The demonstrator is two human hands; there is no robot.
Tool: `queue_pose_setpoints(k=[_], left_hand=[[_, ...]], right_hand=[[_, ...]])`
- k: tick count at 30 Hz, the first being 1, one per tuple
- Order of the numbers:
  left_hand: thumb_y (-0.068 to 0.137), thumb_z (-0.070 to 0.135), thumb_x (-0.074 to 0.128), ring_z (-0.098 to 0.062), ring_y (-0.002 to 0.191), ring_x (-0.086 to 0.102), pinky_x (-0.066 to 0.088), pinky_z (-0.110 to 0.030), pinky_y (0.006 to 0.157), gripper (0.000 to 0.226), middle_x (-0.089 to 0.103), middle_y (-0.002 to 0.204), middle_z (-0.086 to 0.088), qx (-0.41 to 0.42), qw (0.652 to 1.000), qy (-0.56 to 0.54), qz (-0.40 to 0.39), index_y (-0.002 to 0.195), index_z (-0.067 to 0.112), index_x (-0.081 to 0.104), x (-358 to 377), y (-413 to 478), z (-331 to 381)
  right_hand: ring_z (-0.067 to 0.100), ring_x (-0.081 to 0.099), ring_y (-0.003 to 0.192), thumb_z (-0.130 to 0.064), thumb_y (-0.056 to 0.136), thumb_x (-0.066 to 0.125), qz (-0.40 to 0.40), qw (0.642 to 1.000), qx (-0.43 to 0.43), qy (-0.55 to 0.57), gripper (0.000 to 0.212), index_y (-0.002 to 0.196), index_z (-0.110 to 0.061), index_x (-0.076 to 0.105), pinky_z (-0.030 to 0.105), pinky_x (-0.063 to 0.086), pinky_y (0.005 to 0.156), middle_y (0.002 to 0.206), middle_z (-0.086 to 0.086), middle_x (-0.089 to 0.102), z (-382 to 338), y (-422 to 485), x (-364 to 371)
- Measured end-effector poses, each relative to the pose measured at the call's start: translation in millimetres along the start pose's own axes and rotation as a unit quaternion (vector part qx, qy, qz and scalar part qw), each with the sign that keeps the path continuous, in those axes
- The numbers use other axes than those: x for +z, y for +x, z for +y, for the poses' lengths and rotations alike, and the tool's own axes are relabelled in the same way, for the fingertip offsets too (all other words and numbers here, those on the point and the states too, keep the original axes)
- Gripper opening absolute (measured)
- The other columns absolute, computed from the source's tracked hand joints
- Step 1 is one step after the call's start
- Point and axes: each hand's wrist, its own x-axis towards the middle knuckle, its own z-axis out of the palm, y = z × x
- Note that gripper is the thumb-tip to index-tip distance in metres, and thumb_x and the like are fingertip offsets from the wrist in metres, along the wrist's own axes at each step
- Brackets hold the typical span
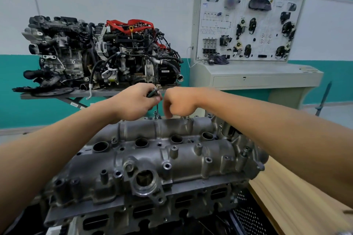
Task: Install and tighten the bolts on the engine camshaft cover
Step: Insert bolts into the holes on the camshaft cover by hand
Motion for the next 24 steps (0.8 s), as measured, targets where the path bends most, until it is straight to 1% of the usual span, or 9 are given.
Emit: queue_pose_setpoints(k=[3, 6, 8, 10, 13, 17, 19, 22, 24], left_hand=[[0.103, 0.021, 0.053, -0.003, 0.039, 0.036, 0.03, -0.016, 0.036, 0.02, 0.049, 0.057, 0.004, -0.018, 0.998, -0.058, 0.026, 0.102, 0.002, 0.06, 4, 2, -1], [0.105, 0.02, 0.05, -0.006, 0.038, 0.03, 0.024, -0.018, 0.034, 0.019, 0.038, 0.05, 0.007, -0.024, 0.981, -0.188, -0.044, 0.101, 0.002, 0.052, 6, 4, 8], [0.105, 0.023, 0.049, -0.007, 0.042, 0.027, 0.022, -0.018, 0.035, 0.016, 0.033, 0.056, 0.003, -0.005, 0.973, -0.214, -0.085, 0.099, 0.008, 0.048, 8, 7, 17], [0.105, 0.023, 0.048, -0.007, 0.043, 0.027, 0.023, -0.018, 0.036, 0.012, 0.033, 0.057, 0.004, -0.005, 0.969, -0.227, -0.098, 0.103, 0.011, 0.046, 12, 11, 22], [0.107, 0.019, 0.045, -0.006, 0.044, 0.027, 0.023, -0.017, 0.037, 0.01, 0.032, 0.057, 0.005, -0.013, 0.962, -0.256, -0.092, 0.1, 0.014, 0.039, 20, 12, 23], [0.108, 0.017, 0.039, -0.008, 0.045, 0.022, 0.022, -0.017, 0.038, 0.01, 0.026, 0.064, -0.001, -0.012, 0.954, -0.29, -0.081, 0.098, 0.014, 0.039, 26, 8, 17], [0.109, 0.018, 0.038, -0.008, 0.044, 0.024, 0.021, -0.017, 0.038, 0.009, 0.027, 0.066, -0.001, -0.023, 0.958, -0.276, -0.078, 0.1, 0.014, 0.041, 26, 7, 12], [0.108, 0.018, 0.039, -0.008, 0.044, 0.027, 0.02, -0.018, 0.039, 0.011, 0.031, 0.066, -0.001, -0.042, 0.962, -0.259, -0.071, 0.101, 0.012, 0.045, 29, 7, 6], [0.108, 0.019, 0.04, -0.007, 0.044, 0.028, 0.021, -0.018, 0.039, 0.012, 0.032, 0.063, 0.001, -0.049, 0.961, -0.263, -0.069, 0.1, 0.012, 0.047, 32, 8, 5]], right_hand=[[0.017, 0.068, 0.095, -0.007, 0.087, 0.055, 0.07, 0.997, 0.016, -0.002, 0.027, 0.101, -0.014, 0.077, 0.032, 0.056, 0.085, 0.102, 0.002, 0.076, 15, -11, -15], [0.007, 0.067, 0.077, -0.017, 0.091, 0.063, 0.109, 0.96, -0.001, 0.257, 0.014, 0.099, -0.017, 0.076, 0.02, 0.051, 0.061, 0.09, 0.001, 0.076, 21, -27, -26], [0.006, 0.066, 0.072, -0.022, 0.092, 0.068, 0.135, 0.938, -0.019, 0.318, 0.012, 0.094, -0.015, 0.076, 0.024, 0.05, 0.061, 0.088, 0.005, 0.077, 23, -34, -28], [0.005, 0.063, 0.068, -0.019, 0.091, 0.07, 0.186, 0.929, -0.016, 0.319, 0.012, 0.093, -0.009, 0.077, 0.025, 0.05, 0.061, 0.084, 0.007, 0.076, 25, -39, -25], [0.006, 0.059, 0.065, -0.007, 0.089, 0.071, 0.177, 0.908, -0.021, 0.38, 0.006, 0.091, -0.004, 0.076, 0.021, 0.05, 0.059, 0.073, 0.002, 0.072, 29, -44, -25], [0.012, 0.06, 0.067, -0.001, 0.088, 0.07, 0.196, 0.859, 0.033, 0.472, 0.006, 0.09, -0.006, 0.074, 0.022, 0.054, 0.062, 0.081, 0.007, 0.07, 50, -56, -39], [0.012, 0.06, 0.063, -0.002, 0.088, 0.07, 0.23, 0.872, 0.063, 0.427, 0.005, 0.091, -0.005, 0.074, 0.024, 0.057, 0.064, 0.083, 0.01, 0.07, 63, -60, -42], [0.01, 0.064, 0.06, -0.01, 0.089, 0.072, 0.235, 0.937, 0.072, 0.249, 0.005, 0.091, -0.01, 0.077, 0.025, 0.059, 0.066, 0.082, 0.003, 0.074, 68, -58, -31], [0.01, 0.066, 0.06, -0.013, 0.09, 0.071, 0.222, 0.956, 0.058, 0.183, 0.007, 0.092, -0.013, 0.077, 0.024, 0.059, 0.064, 0.081, -0.003, 0.074, 66, -53, -23]])
